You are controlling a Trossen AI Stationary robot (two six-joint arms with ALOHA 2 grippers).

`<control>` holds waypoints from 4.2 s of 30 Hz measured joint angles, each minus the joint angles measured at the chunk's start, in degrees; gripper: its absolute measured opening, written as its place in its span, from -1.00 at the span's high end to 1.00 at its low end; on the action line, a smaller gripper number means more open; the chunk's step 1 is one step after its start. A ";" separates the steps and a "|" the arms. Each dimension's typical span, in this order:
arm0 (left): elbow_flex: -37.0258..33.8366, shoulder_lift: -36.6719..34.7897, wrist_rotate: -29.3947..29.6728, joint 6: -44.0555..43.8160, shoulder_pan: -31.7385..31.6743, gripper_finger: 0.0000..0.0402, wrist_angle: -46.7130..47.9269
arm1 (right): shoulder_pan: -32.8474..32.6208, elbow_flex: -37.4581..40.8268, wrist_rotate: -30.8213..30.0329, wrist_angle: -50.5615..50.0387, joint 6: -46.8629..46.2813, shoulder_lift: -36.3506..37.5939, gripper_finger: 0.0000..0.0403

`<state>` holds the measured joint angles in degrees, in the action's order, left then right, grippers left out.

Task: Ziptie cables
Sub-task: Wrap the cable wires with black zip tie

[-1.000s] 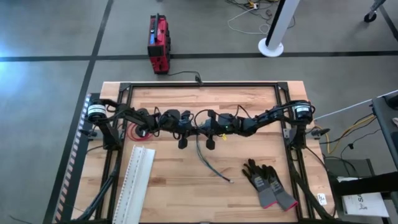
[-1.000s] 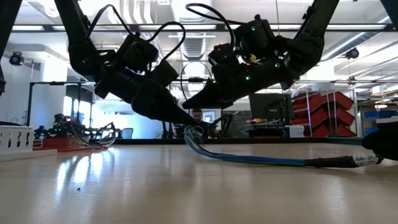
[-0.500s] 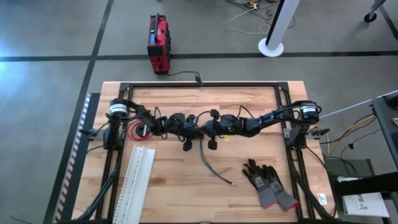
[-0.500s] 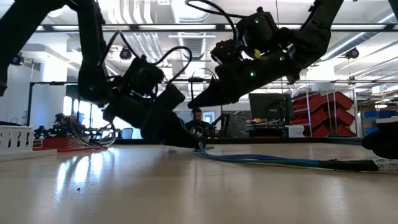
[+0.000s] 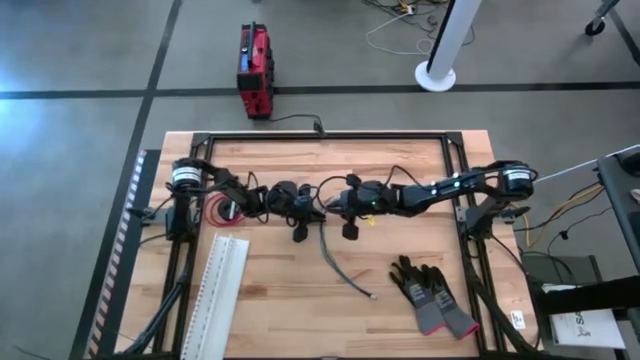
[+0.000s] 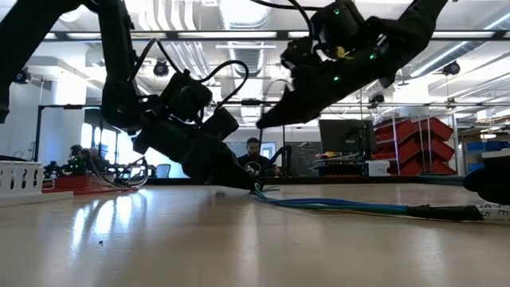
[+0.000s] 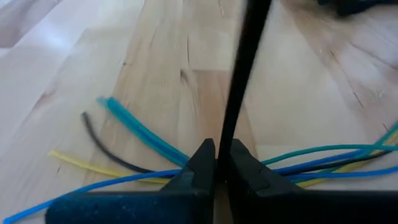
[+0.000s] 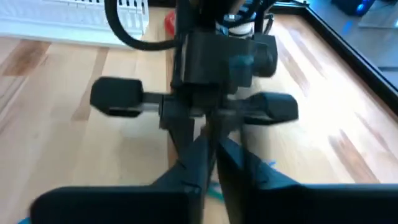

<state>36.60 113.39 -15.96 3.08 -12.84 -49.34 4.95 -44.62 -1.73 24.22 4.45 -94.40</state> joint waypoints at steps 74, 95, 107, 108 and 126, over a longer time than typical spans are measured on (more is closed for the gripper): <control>20.10 10.17 13.87 -5.54 4.87 0.31 10.93 | -21.93 11.29 -24.82 -5.33 -3.28 13.67 0.35; 21.52 13.07 13.91 -5.58 4.79 0.49 11.53 | -22.32 6.35 -20.47 -33.96 -15.42 20.83 -0.17; 21.49 12.89 13.90 -4.78 4.74 0.51 11.08 | -21.81 -0.71 -35.56 -72.45 -28.40 14.64 0.24; 21.49 12.89 13.90 -4.74 4.74 0.51 10.83 | -21.81 -2.30 -38.28 -76.21 -29.72 14.84 0.24; 21.42 12.89 13.85 -3.79 4.61 0.51 10.33 | -22.18 -7.06 -27.32 -56.65 -13.20 14.68 0.74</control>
<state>58.02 126.28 -2.11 -0.71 -8.23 -39.02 -17.23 -51.69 -29.05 -32.43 -8.75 -79.72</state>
